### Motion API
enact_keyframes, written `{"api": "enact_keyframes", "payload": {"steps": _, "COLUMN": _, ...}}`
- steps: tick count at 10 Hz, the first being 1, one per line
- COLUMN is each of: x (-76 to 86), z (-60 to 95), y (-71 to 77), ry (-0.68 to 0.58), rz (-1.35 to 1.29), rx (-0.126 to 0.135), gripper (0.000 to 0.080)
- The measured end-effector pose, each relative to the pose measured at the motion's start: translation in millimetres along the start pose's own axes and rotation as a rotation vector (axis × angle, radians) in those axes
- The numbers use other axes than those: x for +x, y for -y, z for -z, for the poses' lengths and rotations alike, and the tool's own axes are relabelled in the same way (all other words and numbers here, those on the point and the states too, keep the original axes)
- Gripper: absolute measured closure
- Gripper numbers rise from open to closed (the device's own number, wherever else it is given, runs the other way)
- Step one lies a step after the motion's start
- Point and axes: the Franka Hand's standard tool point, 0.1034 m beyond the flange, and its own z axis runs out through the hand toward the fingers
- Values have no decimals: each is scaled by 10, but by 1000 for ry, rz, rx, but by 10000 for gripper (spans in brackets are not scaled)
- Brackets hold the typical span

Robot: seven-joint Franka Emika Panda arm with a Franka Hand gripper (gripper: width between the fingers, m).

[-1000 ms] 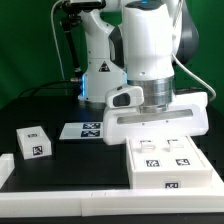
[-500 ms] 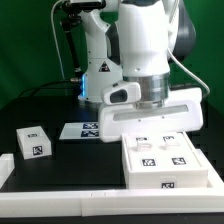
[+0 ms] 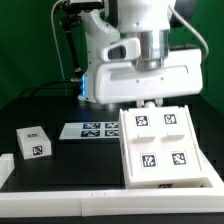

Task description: Assemble cabinet

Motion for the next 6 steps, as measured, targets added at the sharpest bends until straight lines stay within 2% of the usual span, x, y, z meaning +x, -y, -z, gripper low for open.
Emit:
{"api": "enact_keyframes", "payload": {"steps": 3, "x": 187, "z": 235, "y": 9, "ry": -3, "rz": 9, "rx": -5, "gripper": 797}}
{"api": "enact_keyframes", "payload": {"steps": 6, "x": 182, "z": 221, "y": 10, "ry": -6, "rz": 9, "rx": -5, "gripper": 797}}
